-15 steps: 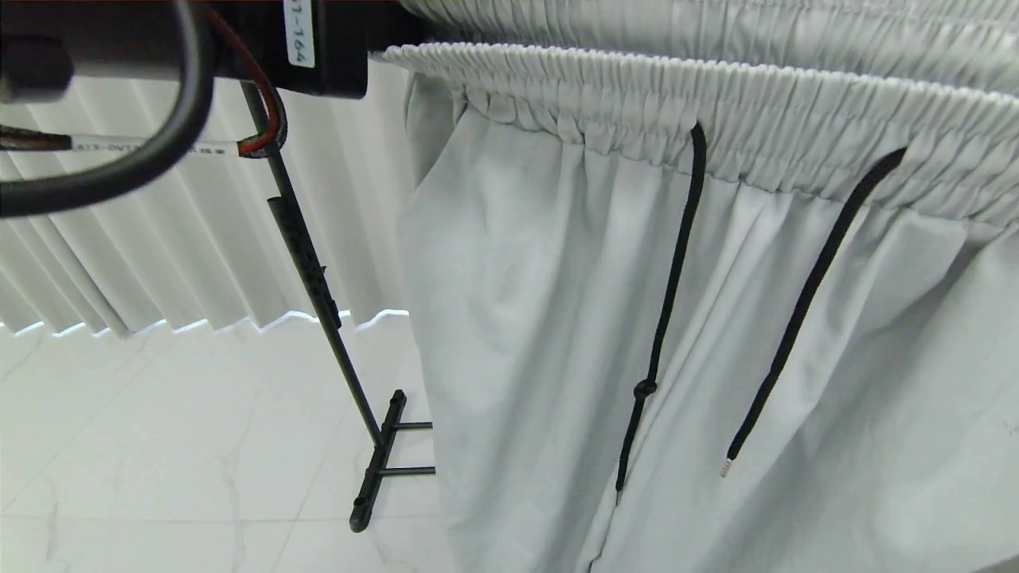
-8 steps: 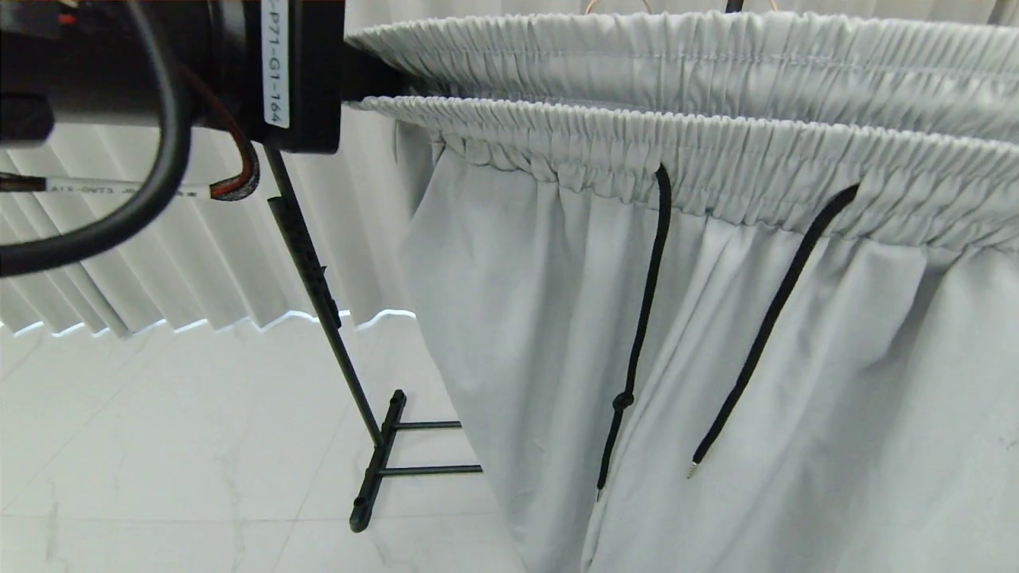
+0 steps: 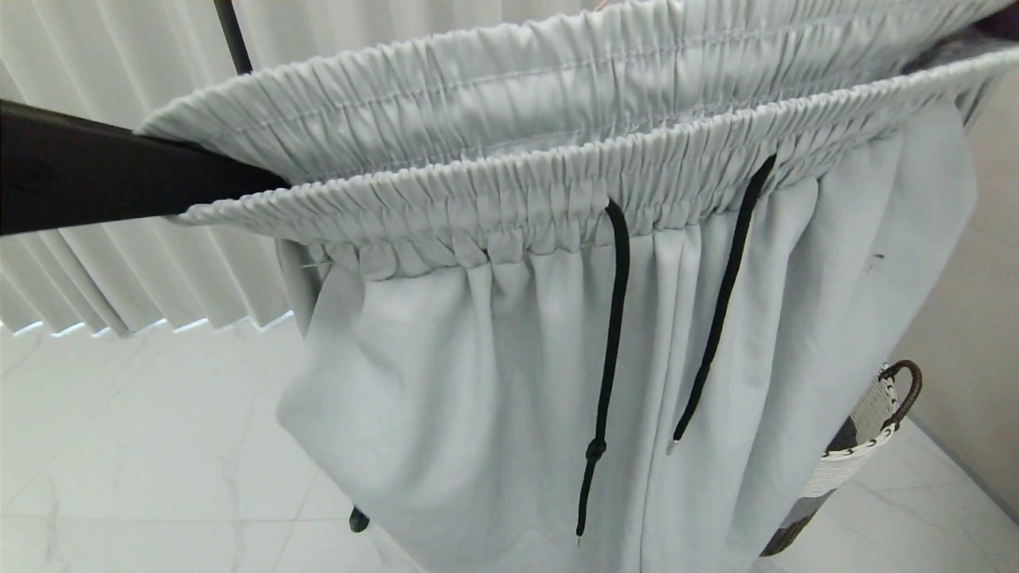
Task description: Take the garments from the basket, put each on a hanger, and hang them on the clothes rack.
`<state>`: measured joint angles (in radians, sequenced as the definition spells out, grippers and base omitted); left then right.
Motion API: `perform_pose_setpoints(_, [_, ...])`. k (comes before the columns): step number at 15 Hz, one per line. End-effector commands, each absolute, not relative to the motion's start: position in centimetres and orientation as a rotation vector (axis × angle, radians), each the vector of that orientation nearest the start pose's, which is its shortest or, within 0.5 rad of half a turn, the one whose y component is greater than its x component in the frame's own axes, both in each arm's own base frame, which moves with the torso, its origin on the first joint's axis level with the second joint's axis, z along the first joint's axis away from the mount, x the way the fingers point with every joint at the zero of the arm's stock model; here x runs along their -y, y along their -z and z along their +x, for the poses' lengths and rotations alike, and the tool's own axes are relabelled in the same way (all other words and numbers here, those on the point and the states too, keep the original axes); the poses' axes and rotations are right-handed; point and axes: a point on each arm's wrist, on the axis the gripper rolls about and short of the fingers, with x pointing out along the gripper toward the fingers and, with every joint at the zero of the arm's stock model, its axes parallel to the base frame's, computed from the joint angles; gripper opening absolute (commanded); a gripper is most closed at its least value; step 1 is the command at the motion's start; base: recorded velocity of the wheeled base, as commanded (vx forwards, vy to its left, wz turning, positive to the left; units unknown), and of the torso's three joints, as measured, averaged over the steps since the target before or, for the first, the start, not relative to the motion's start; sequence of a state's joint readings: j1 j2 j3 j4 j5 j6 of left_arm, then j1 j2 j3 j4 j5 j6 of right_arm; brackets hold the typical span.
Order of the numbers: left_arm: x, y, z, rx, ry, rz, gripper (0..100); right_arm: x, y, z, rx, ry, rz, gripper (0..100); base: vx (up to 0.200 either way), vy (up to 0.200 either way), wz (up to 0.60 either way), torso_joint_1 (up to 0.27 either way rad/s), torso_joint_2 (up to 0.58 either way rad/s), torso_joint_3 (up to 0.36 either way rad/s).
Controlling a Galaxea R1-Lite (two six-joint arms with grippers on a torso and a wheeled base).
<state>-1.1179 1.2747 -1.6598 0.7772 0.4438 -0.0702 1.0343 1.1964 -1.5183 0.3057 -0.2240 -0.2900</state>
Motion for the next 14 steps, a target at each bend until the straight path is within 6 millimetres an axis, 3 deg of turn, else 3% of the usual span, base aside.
perform_pose_setpoints(1, [10.9, -38.6, 5.2, -0.289, 0.746, 0.204, 0, -14.2, -40.2, 9.1, 0.117, -0.806, -0.276, 0, 0.000, 0.000, 0.00, 0.000, 0.00, 0.000])
perform_pose_setpoints(4, [8.8, -38.0, 4.0, -0.329, 0.772, 0.257, 0, -15.2, -40.5, 9.6, 0.146, -0.801, -0.259, 0, 0.000, 0.000, 0.00, 0.000, 0.00, 0.000])
perform_pose_setpoints(8, [8.2, -38.2, 3.8, -0.319, 0.778, 0.246, 0, -14.9, -40.3, 9.9, 0.132, -0.765, -0.267, 0, 0.000, 0.000, 0.00, 0.000, 0.00, 0.000])
perform_pose_setpoints(11, [8.5, -37.9, 4.6, -0.318, 0.650, 0.275, 0, -13.4, -41.1, 10.8, 0.116, -0.613, -0.269, 0, 0.000, 0.000, 0.00, 0.000, 0.00, 0.000])
perform_pose_setpoints(14, [11.4, -39.9, 6.1, -0.226, 0.611, 0.175, 0, -11.4, -41.2, 9.6, 0.017, -0.609, -0.327, 0, 0.000, 0.000, 0.00, 0.000, 0.00, 0.000])
